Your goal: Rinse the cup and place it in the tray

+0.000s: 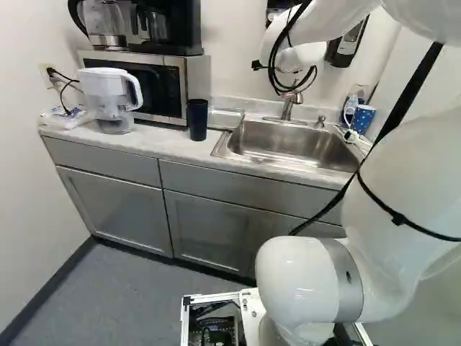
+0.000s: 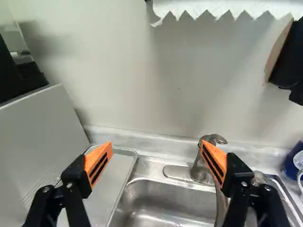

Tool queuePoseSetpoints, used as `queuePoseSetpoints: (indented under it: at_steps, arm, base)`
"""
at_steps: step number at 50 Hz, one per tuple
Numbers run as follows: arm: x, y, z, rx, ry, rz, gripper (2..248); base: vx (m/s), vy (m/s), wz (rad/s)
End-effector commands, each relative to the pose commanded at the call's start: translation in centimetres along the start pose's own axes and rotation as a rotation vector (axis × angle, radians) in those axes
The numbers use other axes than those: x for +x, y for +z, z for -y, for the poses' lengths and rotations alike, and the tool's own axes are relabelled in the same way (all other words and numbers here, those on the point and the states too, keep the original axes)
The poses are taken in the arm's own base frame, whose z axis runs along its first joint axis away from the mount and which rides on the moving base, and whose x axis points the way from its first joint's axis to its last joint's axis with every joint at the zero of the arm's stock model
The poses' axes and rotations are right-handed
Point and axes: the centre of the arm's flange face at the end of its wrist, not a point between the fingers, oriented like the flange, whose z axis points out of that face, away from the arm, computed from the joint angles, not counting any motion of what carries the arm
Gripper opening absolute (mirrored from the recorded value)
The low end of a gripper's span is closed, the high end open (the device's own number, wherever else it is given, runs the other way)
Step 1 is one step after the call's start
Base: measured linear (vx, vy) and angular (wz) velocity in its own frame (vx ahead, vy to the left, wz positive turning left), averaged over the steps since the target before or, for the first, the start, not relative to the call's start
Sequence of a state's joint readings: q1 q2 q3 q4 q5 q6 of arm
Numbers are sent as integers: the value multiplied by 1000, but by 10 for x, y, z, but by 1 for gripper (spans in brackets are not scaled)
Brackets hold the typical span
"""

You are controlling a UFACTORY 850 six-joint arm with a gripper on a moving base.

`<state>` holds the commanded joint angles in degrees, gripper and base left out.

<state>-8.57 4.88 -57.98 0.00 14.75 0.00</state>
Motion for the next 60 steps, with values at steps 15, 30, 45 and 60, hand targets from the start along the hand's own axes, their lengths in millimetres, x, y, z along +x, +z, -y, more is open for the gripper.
queuePoseSetpoints:
  at_steps: [15, 30, 45, 60]
  arm:
    - [-3, 11, -3, -6, 2, 66, 247]
    - [-6, 24, -9, -16, 5, 137, 247]
    - [-8, 43, -17, -30, 10, 207, 247]
    - [-5, 62, -25, -42, 14, 218, 247]
  base:
    - [0, 0, 0]
    - [0, 0, 0]
    - [0, 0, 0]
    - [0, 0, 0]
